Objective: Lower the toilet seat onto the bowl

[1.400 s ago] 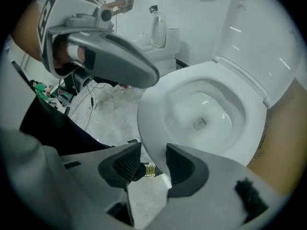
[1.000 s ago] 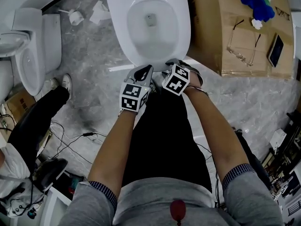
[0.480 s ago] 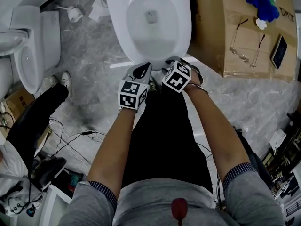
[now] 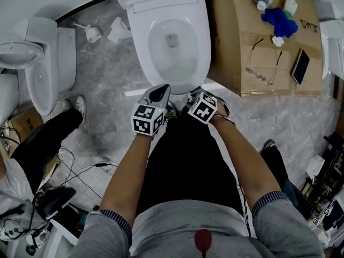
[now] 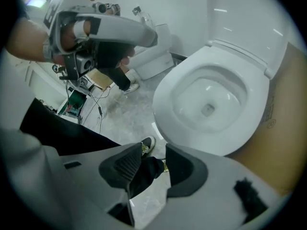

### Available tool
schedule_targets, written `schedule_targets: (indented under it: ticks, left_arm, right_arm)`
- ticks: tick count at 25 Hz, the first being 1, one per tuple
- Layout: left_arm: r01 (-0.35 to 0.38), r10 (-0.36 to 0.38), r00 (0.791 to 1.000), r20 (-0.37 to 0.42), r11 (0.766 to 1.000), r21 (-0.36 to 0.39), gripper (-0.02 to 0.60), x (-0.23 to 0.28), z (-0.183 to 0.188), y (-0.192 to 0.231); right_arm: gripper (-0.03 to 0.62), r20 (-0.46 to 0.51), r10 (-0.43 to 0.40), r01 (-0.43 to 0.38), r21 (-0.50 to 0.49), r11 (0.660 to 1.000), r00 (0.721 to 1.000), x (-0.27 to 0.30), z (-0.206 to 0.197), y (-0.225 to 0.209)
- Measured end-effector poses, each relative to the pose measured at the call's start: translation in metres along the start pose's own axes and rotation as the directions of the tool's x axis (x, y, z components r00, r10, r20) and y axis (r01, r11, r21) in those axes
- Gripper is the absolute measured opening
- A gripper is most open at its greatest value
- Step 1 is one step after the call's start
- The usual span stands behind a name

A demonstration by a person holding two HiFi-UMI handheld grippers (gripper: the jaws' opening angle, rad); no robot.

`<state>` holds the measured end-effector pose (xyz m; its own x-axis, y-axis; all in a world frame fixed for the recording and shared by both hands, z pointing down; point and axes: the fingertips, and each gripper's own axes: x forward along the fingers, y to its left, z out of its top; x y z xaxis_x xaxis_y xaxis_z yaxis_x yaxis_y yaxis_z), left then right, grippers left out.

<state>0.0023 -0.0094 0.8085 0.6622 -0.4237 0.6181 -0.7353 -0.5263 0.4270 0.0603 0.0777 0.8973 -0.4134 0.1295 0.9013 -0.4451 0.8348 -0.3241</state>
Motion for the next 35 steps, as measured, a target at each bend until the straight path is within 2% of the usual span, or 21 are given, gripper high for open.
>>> schedule_targets:
  ticks: [6, 10, 12, 15, 20, 24, 27, 30, 32, 35]
  left_arm:
    - [0.006, -0.007, 1.0, 0.02, 0.998, 0.07, 0.008, -0.034, 0.033, -0.015]
    - [0.028, -0.029, 1.0, 0.013, 0.998, 0.057, 0.008, -0.064, 0.039, -0.032]
    - [0.059, -0.06, 0.998, 0.018, 0.997, 0.053, 0.008, -0.081, 0.044, -0.046]
    - [0.101, -0.103, 0.995, 0.011, 0.988, 0.114, 0.008, -0.11, 0.049, -0.068]
    - [0.125, -0.133, 0.991, 0.03, 0.973, 0.192, 0.008, -0.163, 0.067, -0.096]
    - [0.148, -0.179, 0.978, 0.103, 0.955, 0.257, 0.008, -0.201, 0.121, -0.124]
    - [0.13, -0.189, 0.965, 0.179, 0.945, 0.299, 0.008, -0.224, 0.167, -0.142]
    - [0.126, -0.201, 0.949, 0.244, 0.948, 0.292, 0.008, -0.25, 0.204, -0.17]
    - [0.104, -0.191, 0.934, 0.302, 0.954, 0.282, 0.008, -0.265, 0.232, -0.18]
    - [0.069, -0.184, 0.912, 0.367, 0.95, 0.304, 0.008, -0.281, 0.274, -0.193]
  right_arm:
    - [0.167, 0.009, -0.035, 0.034, 0.039, 0.999, 0.999, -0.045, 0.006, 0.02]
    - [0.167, 0.05, -0.061, 0.058, 0.066, 0.996, 0.997, -0.085, 0.032, 0.04]
    - [0.167, 0.1, -0.062, 0.049, 0.125, 0.991, 0.993, -0.11, 0.046, 0.052]
    - [0.167, 0.202, -0.067, 0.019, 0.227, 0.974, 0.977, -0.153, 0.066, 0.073]
    - [0.167, 0.331, -0.107, 0.027, 0.237, 0.971, 0.938, -0.224, 0.094, 0.108]
    - [0.166, 0.458, -0.171, 0.08, 0.211, 0.974, 0.872, -0.297, 0.13, 0.125]
    - [0.157, 0.57, -0.201, 0.111, 0.189, 0.976, 0.797, -0.346, 0.157, 0.13]
    - [0.126, 0.655, -0.225, 0.13, 0.192, 0.973, 0.721, -0.397, 0.168, 0.143]
    - [0.092, 0.711, -0.234, 0.149, 0.181, 0.972, 0.663, -0.434, 0.18, 0.144]
    - [0.04, 0.798, -0.244, 0.196, 0.161, 0.967, 0.551, -0.495, 0.201, 0.136]
